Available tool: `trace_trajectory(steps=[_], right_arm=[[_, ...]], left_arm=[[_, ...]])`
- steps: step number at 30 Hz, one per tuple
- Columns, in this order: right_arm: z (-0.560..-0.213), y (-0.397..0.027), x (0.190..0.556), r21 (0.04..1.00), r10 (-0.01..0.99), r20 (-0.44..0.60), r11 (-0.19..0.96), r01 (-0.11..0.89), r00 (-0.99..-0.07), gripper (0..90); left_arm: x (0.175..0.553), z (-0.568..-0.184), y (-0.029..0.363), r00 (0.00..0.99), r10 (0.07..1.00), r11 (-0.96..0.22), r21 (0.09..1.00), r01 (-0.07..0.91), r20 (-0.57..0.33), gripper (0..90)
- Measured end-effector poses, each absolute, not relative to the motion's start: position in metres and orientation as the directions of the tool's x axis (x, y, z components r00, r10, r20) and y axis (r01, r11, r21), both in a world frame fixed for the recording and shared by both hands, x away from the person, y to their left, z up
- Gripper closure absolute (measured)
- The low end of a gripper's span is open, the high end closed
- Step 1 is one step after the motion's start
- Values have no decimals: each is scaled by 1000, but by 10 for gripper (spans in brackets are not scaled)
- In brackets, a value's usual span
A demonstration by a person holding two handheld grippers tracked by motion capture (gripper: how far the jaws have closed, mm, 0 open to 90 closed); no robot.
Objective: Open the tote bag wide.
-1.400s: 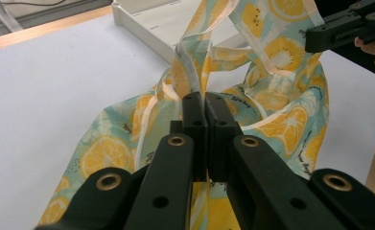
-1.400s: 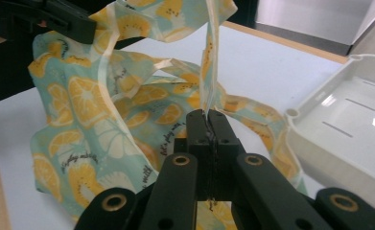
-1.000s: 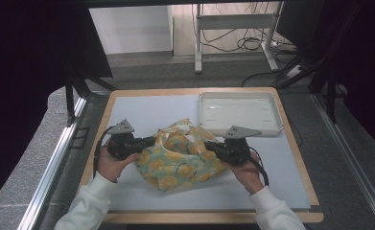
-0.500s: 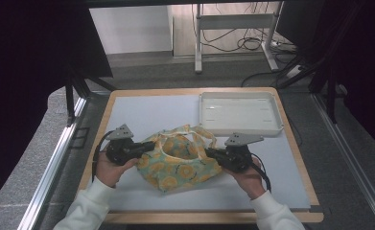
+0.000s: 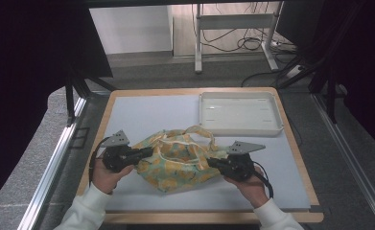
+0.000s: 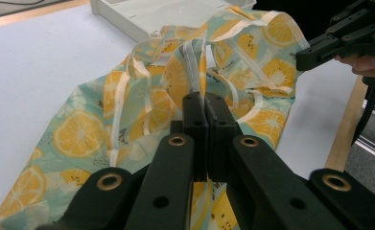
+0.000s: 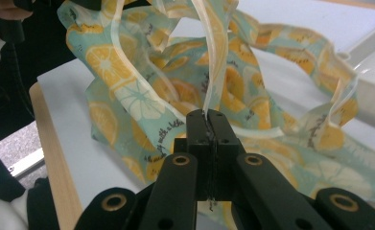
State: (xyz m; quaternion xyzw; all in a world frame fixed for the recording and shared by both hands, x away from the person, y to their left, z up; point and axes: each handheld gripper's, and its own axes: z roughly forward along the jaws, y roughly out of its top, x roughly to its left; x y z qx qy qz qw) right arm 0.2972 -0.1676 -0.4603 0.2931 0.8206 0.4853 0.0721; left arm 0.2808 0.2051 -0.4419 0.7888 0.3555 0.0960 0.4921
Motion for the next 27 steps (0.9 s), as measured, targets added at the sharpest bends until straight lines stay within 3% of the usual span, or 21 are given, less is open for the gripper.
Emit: trace_trajectory(steps=[20,27], right_arm=[[-489,-170,277,777,502,243,412,476,-830,886],[-502,-168,275,742,510,231,459,489,-828,886]], left_arm=[[250,-468,216,770,596,-279,840,466,-228,895],[250,-483,216,754,609,-306,804,510,-246,896]])
